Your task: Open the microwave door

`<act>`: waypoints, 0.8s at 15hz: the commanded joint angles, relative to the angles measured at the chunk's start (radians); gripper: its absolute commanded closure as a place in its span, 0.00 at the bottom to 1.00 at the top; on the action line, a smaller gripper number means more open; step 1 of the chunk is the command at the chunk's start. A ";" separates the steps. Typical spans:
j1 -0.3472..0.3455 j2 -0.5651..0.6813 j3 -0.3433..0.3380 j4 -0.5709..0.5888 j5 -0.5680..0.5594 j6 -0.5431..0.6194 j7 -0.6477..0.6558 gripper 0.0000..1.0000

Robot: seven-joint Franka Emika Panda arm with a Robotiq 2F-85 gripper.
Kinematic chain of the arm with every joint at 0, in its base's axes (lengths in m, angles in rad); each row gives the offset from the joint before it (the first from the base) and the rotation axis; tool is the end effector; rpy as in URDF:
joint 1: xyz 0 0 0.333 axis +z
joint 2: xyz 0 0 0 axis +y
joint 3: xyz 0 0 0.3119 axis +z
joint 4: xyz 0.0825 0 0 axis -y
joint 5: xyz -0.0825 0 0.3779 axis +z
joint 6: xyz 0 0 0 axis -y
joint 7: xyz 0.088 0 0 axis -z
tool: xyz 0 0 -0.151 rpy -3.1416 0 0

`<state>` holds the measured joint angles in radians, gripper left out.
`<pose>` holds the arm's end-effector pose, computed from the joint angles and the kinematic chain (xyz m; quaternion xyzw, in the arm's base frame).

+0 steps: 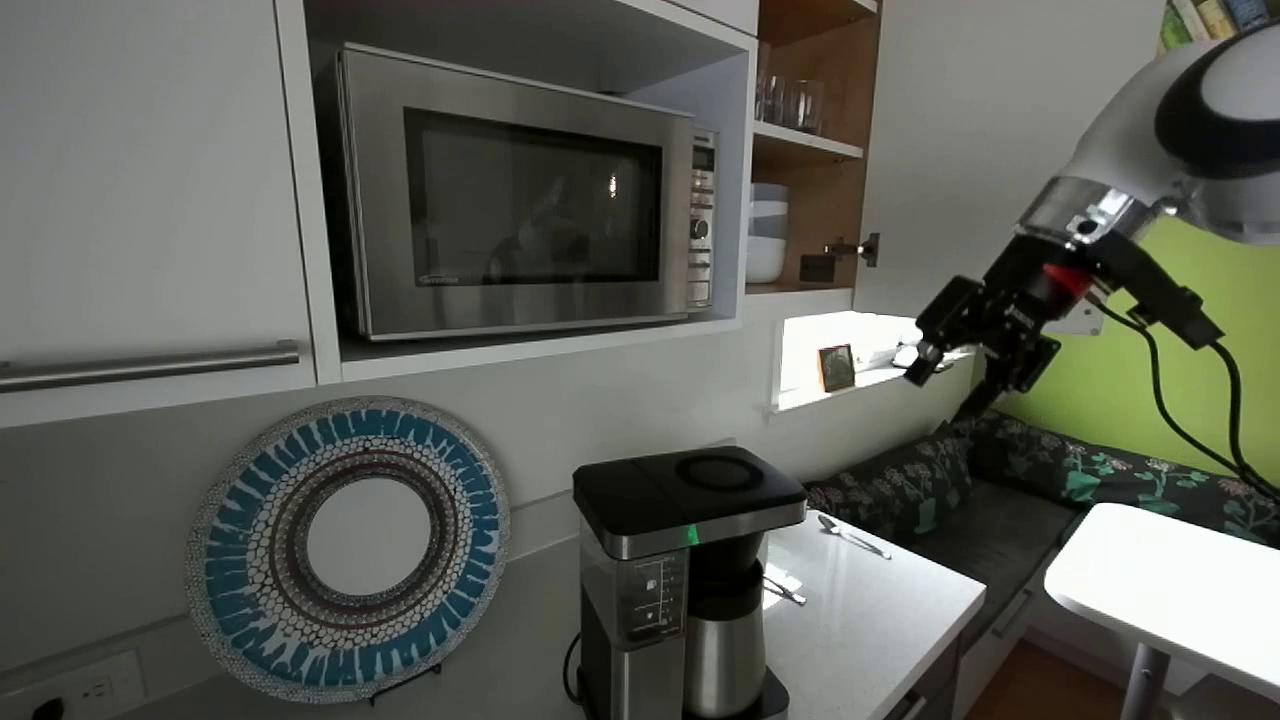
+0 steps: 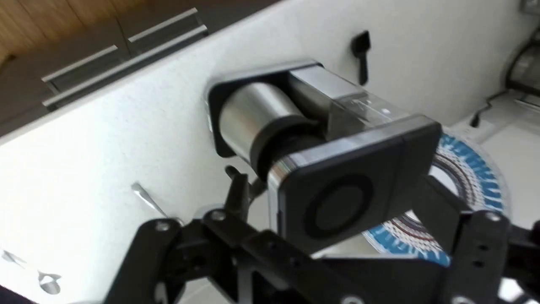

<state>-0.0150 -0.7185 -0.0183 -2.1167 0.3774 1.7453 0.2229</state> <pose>0.3486 0.0351 0.6660 -0.9586 0.1225 -0.1500 0.2089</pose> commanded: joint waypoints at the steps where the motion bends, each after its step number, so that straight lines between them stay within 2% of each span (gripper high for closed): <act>1: 0.036 0.118 -0.079 0.196 0.130 0.033 -0.067 0.00; 6: 0.069 0.256 -0.177 0.344 0.392 0.144 -0.162 0.00; 7: 0.018 0.188 -0.134 0.291 0.317 0.114 -0.140 0.00; 12: 0.014 0.210 -0.130 0.308 0.329 0.118 -0.149 0.00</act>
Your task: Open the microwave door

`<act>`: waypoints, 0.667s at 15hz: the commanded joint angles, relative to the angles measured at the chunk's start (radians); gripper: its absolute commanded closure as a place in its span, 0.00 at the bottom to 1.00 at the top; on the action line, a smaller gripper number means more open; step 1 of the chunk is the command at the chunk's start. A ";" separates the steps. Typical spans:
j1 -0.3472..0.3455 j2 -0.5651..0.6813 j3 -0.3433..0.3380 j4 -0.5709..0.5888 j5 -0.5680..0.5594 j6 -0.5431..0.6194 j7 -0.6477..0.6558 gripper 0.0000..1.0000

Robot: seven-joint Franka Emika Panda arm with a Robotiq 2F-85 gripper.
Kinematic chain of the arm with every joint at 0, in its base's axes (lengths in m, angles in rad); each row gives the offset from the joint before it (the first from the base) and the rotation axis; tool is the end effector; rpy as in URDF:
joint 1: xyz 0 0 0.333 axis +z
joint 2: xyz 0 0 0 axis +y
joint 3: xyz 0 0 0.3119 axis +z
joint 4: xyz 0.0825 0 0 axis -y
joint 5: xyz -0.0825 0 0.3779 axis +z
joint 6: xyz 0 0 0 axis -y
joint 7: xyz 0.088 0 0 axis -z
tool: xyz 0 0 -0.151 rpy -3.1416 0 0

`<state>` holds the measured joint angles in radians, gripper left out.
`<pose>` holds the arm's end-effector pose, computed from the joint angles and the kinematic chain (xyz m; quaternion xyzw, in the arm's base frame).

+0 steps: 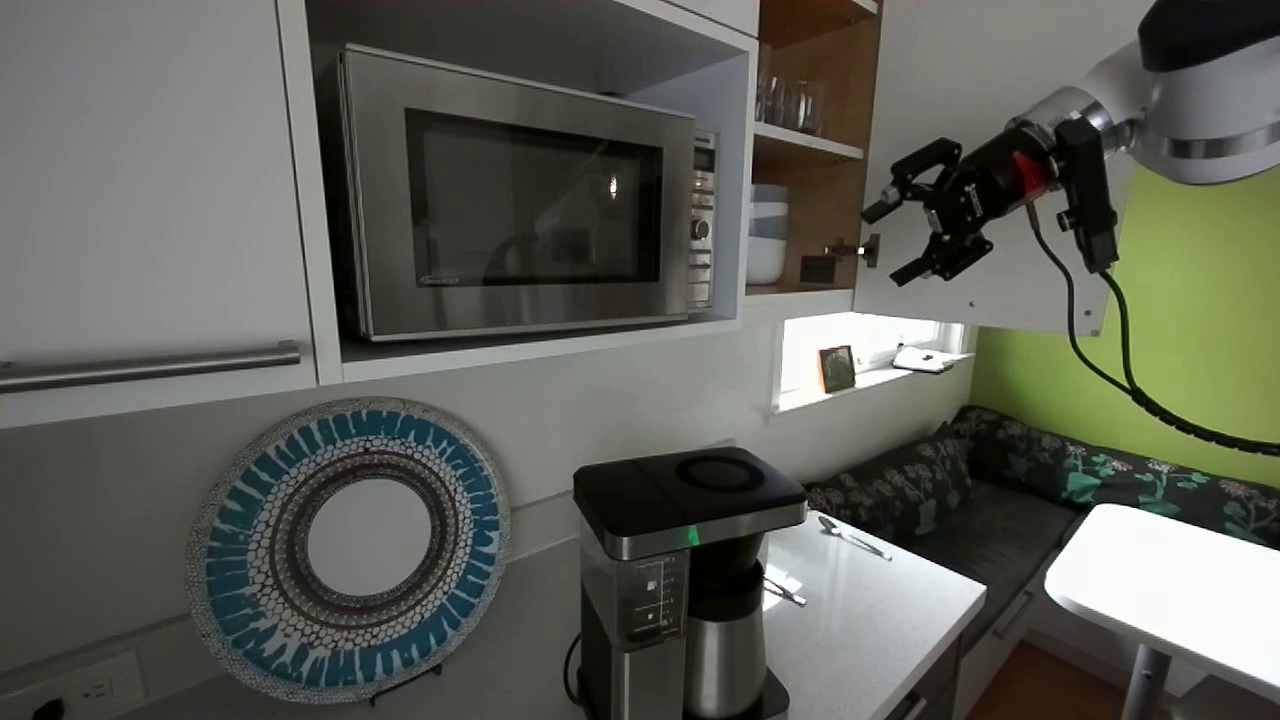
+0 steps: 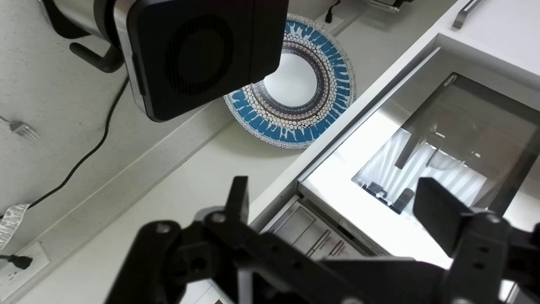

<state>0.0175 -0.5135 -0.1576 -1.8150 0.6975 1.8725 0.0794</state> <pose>0.4137 -0.0077 0.7747 -0.8825 0.1049 -0.2694 0.3708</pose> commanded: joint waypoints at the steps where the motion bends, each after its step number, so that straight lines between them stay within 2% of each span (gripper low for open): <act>1: -0.019 0.002 0.010 0.007 0.009 -0.009 -0.005 0.00; 5: -0.021 0.000 0.010 0.006 0.009 -0.009 -0.005 0.00; 7: -0.008 0.032 0.018 0.020 0.106 0.038 0.077 0.00; 10: -0.018 0.077 0.071 0.023 0.211 0.152 0.189 0.00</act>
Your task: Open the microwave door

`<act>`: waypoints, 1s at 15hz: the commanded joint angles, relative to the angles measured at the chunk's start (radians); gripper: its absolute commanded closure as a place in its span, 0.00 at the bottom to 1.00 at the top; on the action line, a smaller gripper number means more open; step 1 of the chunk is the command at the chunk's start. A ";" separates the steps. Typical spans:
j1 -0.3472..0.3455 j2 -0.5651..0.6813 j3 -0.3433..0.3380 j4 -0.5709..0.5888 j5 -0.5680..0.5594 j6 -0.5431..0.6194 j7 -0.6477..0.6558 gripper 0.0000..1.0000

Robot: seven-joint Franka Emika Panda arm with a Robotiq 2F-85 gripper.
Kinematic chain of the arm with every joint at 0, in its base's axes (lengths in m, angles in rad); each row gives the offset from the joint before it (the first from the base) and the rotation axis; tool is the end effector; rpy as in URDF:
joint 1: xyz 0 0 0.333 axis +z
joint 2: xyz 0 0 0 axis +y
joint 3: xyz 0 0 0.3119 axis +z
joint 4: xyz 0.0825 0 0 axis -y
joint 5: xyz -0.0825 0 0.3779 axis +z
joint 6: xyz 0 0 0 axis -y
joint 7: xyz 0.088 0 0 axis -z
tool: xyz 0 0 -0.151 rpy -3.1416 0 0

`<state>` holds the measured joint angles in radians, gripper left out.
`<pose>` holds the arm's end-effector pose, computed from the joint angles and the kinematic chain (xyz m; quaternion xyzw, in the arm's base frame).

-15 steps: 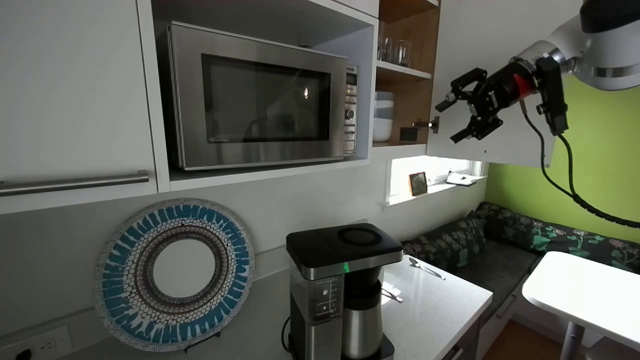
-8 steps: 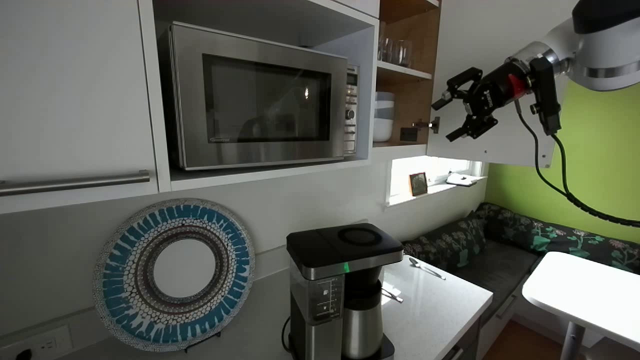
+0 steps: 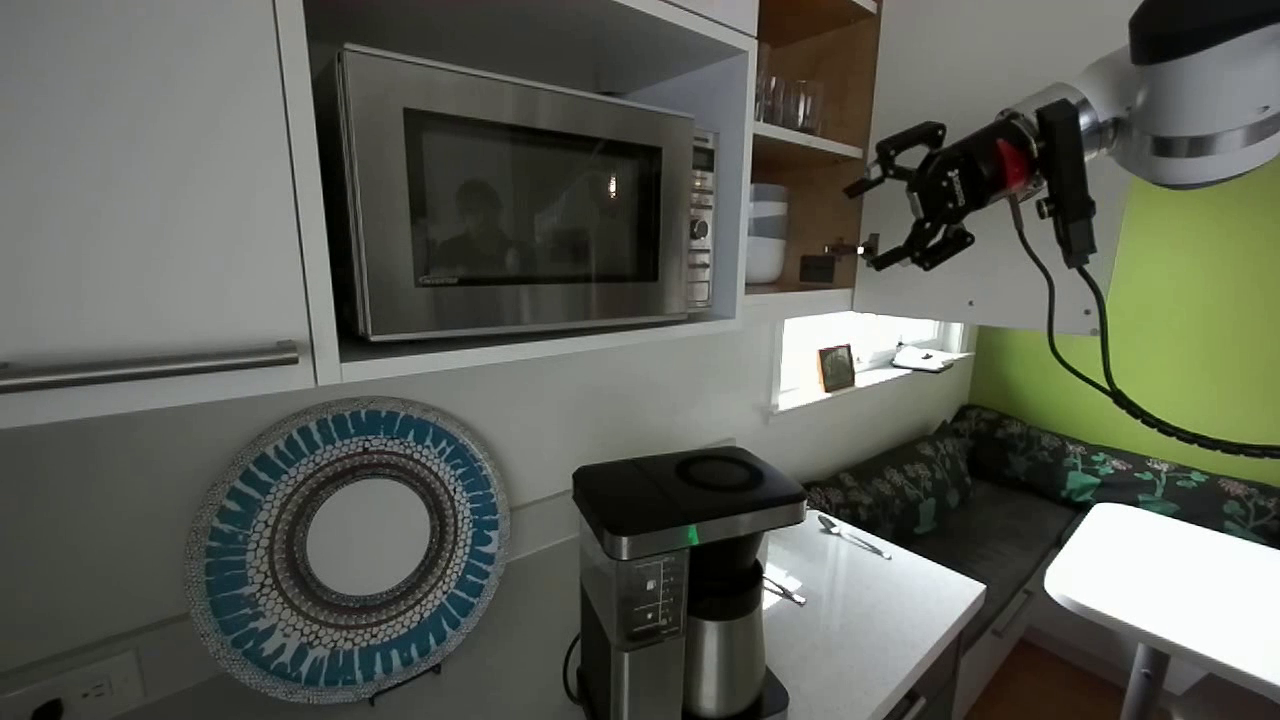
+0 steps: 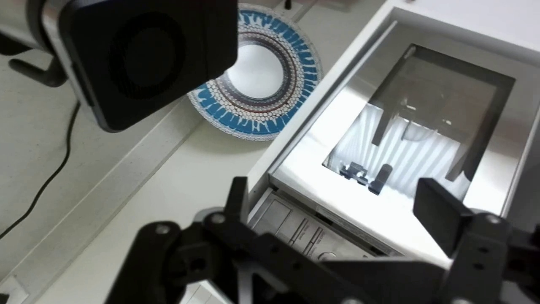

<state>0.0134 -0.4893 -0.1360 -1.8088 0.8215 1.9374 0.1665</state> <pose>0.4271 0.0059 0.7852 -0.8483 0.1496 -0.2633 0.4343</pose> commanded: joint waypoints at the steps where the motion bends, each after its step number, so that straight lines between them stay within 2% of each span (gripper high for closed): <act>1: -0.009 0.068 0.065 0.012 0.127 0.136 0.125 0.00; 2: -0.008 0.080 0.082 0.006 0.161 0.192 0.148 0.00; 3: -0.004 0.097 0.098 0.003 0.201 0.251 0.161 0.25; 4: 0.002 0.113 0.114 0.004 0.238 0.304 0.166 0.26; 7: 0.017 0.167 0.153 0.024 0.328 0.433 0.162 0.51; 12: 0.032 0.196 0.169 0.028 0.466 0.586 0.129 0.89; 14: 0.036 0.210 0.171 0.040 0.509 0.613 0.121 1.00; 15: 0.039 0.219 0.171 0.049 0.534 0.624 0.113 1.00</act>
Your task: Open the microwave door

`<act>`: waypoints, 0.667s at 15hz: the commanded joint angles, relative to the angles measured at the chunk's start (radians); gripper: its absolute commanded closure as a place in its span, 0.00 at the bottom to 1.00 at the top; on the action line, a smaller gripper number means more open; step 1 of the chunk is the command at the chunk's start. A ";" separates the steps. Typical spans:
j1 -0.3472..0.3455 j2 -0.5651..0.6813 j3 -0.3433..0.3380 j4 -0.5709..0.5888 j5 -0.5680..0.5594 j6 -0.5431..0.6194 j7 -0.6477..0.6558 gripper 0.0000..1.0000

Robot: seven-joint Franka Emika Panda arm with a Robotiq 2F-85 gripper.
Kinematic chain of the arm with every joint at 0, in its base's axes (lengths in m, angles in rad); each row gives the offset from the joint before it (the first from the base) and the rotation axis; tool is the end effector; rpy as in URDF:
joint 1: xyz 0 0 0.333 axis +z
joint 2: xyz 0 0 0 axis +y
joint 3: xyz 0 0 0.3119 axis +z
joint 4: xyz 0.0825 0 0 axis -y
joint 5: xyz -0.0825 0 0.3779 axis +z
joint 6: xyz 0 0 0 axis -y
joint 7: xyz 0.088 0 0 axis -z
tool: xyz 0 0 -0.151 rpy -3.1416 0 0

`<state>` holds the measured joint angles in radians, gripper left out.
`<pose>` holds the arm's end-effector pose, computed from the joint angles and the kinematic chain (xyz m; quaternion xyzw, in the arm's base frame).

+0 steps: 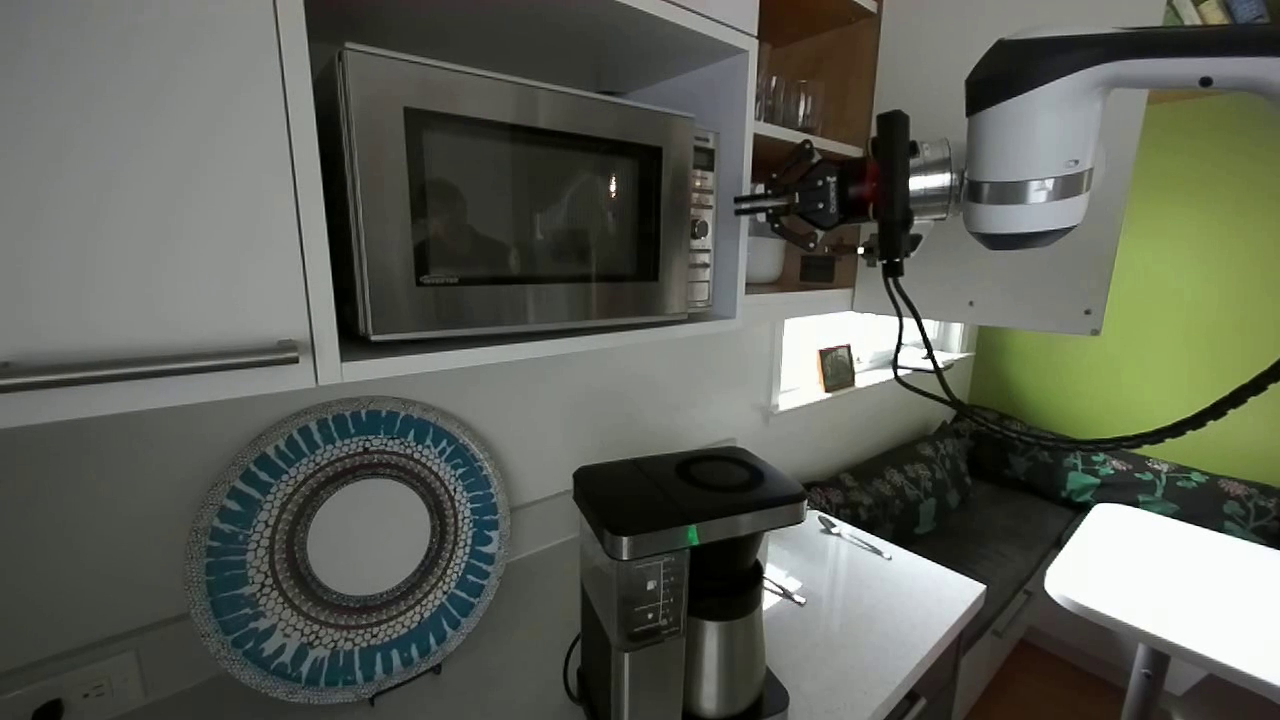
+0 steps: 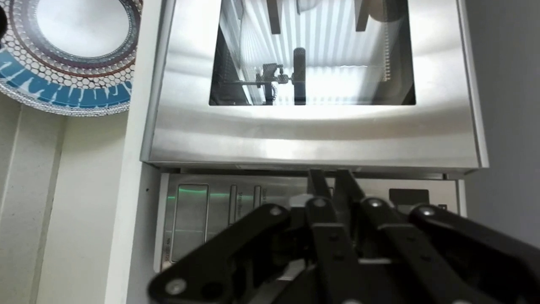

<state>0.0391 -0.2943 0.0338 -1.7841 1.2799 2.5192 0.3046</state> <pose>0.5295 0.0581 0.7773 -0.6672 0.3289 -0.2884 0.6030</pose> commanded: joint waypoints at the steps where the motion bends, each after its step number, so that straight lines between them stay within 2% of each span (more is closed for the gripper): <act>1: 0.013 0.034 0.005 0.033 0.083 0.050 -0.024 1.00; 10: 0.007 0.169 0.032 0.146 0.051 0.143 0.002 1.00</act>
<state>0.0420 -0.1788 0.0600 -1.6956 1.3392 2.6244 0.2964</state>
